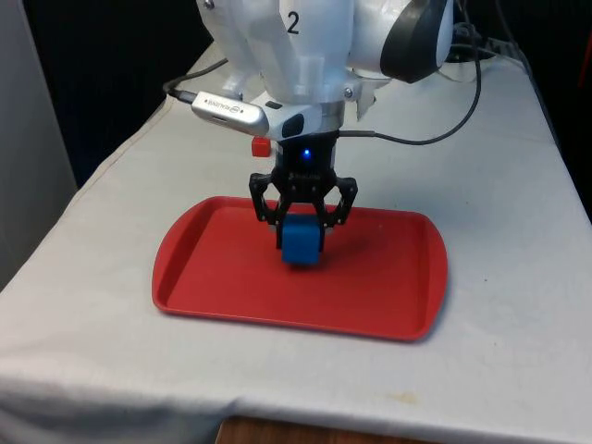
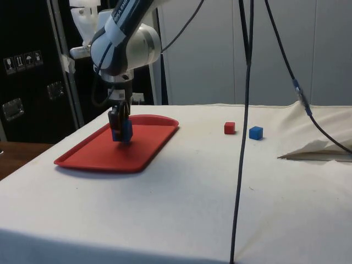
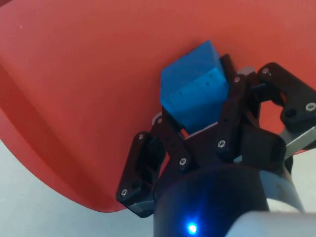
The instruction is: Pick up the largest block and place it onto the tray.
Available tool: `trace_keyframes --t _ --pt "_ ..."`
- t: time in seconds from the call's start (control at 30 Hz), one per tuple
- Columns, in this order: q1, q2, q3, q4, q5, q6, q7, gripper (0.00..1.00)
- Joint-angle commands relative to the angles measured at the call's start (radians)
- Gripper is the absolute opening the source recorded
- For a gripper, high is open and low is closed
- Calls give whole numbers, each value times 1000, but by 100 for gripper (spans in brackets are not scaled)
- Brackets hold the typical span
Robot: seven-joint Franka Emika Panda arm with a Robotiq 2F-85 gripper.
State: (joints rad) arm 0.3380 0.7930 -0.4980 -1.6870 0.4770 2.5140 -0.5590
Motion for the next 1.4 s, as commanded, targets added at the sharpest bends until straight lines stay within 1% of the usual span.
trace_keyframes --t 0.0,0.03,0.13,0.17,0.2,0.23,0.3,0.57,0.6,0.63,0.67,0.77,0.8,0.83,0.9,0.93,1.17,1.23,1.27,1.37 --pt "-4 4 5 4 4 -4 -2 0" --pt "-3 5 5 4 3 -5 -1 0" --pt "-9 18 12 12 10 -10 -4 0" --pt "-8 23 10 15 12 -16 -3 0" --pt "0 21 3 6 9 -5 0 0" --pt "-5 24 6 17 10 -17 -1 0" --pt "0 25 0 19 6 -19 1 0" --pt "0 30 -1 23 9 -20 0 0" --pt "0 30 -1 23 9 -20 0 2" --pt "0 30 -1 23 9 -20 0 8" --pt "0 30 -1 23 9 -19 0 26" --pt "0 29 -1 22 9 -19 0 56" --pt "0 29 -1 23 10 -19 0 56" --pt "1 29 -1 23 10 -19 0 65" --pt "1 29 -1 23 10 -19 0 85" --pt "1 29 -1 23 10 -19 0 100" --pt "1 29 -2 23 10 -19 0 100" --pt "5 17 -9 21 6 -29 4 100" --pt "10 6 -17 21 3 -36 8 100" --pt "16 -9 -26 20 2 -49 11 100"
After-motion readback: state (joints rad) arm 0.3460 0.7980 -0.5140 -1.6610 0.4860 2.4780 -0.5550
